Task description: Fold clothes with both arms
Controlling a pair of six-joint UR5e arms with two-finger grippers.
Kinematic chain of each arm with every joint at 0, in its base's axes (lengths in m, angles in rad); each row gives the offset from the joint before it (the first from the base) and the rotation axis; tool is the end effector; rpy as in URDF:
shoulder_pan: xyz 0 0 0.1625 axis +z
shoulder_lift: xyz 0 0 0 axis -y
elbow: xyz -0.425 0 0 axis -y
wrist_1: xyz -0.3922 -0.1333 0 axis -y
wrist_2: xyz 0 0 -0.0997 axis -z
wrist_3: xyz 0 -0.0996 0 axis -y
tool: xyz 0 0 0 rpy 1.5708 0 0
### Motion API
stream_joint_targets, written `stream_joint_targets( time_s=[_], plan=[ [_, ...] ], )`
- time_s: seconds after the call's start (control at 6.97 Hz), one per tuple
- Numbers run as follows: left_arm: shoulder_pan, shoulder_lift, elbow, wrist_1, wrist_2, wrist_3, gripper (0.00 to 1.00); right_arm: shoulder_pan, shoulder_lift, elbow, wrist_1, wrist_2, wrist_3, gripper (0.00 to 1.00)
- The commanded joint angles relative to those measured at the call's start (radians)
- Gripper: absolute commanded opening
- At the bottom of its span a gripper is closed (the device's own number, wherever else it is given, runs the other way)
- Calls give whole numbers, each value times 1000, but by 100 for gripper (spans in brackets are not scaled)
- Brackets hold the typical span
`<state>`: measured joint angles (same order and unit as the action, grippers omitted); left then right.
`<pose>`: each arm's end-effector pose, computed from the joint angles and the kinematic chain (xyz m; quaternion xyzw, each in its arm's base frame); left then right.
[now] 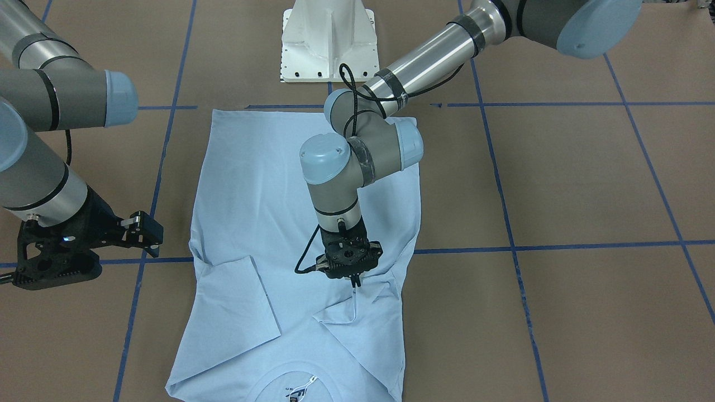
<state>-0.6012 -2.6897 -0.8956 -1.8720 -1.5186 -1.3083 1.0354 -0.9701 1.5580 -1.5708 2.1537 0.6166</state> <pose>0.6451 -0.6104 0.1853 0.1743 0.3202 -0.1663 0.9162 -0.2874 -0.6383 0.3095 0.0829 -0.3818 -0.0460 0.9194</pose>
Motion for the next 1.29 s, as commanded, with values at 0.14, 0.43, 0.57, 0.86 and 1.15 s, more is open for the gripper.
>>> stream_joint_targets(
  time_s=[0.14,0.43,0.57,0.86,1.15],
  plan=[
    [-3,1,-9,2,0,1,23,0,1,-21,30,-1,0,100],
    [-5,2,-8,-1,1,1,39,0,1,-39,55,-1,2,100],
    [-5,2,-8,-1,2,1,42,0,1,-39,55,-1,2,100],
    [-6,2,-8,-1,1,1,41,0,1,-39,55,-1,2,100],
    [-5,2,-8,-3,2,1,30,0,1,-39,55,-1,2,100]
  ],
)
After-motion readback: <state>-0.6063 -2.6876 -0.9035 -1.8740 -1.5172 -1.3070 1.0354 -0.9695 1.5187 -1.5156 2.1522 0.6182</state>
